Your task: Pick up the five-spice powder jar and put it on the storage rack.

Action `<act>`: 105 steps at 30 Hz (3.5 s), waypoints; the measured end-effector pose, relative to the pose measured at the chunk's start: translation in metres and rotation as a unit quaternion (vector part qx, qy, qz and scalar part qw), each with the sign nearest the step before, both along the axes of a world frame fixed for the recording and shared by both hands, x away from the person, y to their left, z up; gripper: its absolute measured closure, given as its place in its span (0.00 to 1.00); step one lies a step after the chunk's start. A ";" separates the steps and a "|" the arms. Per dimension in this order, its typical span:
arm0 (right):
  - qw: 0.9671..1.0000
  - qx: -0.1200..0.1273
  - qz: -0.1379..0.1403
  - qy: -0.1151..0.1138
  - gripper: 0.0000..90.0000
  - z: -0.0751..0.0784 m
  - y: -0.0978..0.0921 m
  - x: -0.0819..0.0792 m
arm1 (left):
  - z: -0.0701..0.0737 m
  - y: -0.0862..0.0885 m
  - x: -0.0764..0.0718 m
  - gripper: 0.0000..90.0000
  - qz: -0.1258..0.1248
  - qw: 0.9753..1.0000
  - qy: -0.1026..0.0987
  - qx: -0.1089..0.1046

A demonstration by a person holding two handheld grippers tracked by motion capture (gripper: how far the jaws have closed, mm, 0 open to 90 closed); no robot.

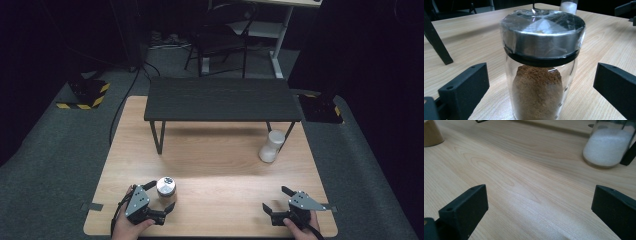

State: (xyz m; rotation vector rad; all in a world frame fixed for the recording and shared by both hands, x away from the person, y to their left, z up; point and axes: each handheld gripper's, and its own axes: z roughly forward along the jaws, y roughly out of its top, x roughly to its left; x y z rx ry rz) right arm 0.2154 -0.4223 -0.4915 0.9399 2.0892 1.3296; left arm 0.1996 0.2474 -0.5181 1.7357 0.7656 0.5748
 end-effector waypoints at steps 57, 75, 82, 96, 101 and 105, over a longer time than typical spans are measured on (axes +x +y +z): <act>1.000 0.013 0.005 -0.001 0.00 -0.002 -0.004 0.002 | -0.013 -0.005 0.001 0.26 0.018 0.998 -0.016 -0.050; 1.000 0.019 0.004 0.001 0.00 -0.003 -0.006 0.002 | -0.012 -0.004 0.002 0.34 0.012 0.999 -0.010 -0.052; 1.000 0.021 0.004 0.001 0.00 -0.003 -0.007 0.002 | -0.010 -0.005 0.002 0.34 0.009 0.998 -0.008 -0.054; 1.000 0.022 -0.005 -0.001 0.00 -0.004 -0.010 0.001 | 0.008 -0.015 -0.009 0.34 0.040 0.997 -0.017 -0.068; 1.000 0.021 -0.005 -0.002 0.00 -0.004 -0.010 0.001 | 0.020 -0.022 -0.011 0.34 0.050 0.997 -0.024 -0.060; 1.000 0.022 -0.006 -0.001 0.00 -0.004 -0.010 0.001 | 0.027 -0.024 -0.009 0.34 0.051 0.997 -0.020 -0.058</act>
